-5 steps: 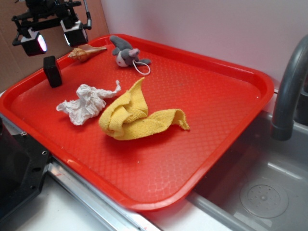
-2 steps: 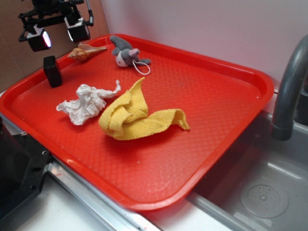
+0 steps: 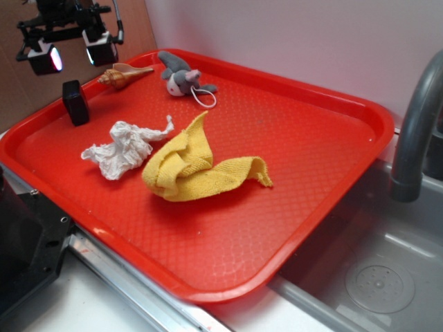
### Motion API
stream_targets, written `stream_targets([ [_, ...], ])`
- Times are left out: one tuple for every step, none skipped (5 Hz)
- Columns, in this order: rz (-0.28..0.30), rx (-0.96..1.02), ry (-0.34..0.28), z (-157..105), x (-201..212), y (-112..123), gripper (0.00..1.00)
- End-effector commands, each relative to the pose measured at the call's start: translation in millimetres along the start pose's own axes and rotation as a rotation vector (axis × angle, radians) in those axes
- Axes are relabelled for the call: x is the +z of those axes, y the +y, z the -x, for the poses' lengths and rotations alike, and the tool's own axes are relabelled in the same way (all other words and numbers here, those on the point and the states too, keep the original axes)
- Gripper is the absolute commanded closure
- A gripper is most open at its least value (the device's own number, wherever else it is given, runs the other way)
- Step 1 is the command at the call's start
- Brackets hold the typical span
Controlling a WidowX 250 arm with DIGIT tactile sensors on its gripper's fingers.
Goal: Grab the black box.
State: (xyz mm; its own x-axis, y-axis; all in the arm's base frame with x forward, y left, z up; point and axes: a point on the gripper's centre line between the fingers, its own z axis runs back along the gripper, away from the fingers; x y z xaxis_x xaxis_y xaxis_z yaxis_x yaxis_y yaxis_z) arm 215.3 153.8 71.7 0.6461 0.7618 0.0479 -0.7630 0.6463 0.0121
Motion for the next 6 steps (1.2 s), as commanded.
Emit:
stream_targets([
  [0.003,0.012,-0.045,-5,7,5,0.0],
  [-0.009,0.012,-0.037,-4,1,8,0.0],
  [-0.017,0.006,-0.024,-2,-6,9,0.0],
  [-0.022,-0.008,-0.003,4,-14,2,0.0],
  [-0.035,-0.029,0.02,8,-27,-8,0.0],
  [-0.06,-0.052,0.048,15,-45,-13,0.0],
])
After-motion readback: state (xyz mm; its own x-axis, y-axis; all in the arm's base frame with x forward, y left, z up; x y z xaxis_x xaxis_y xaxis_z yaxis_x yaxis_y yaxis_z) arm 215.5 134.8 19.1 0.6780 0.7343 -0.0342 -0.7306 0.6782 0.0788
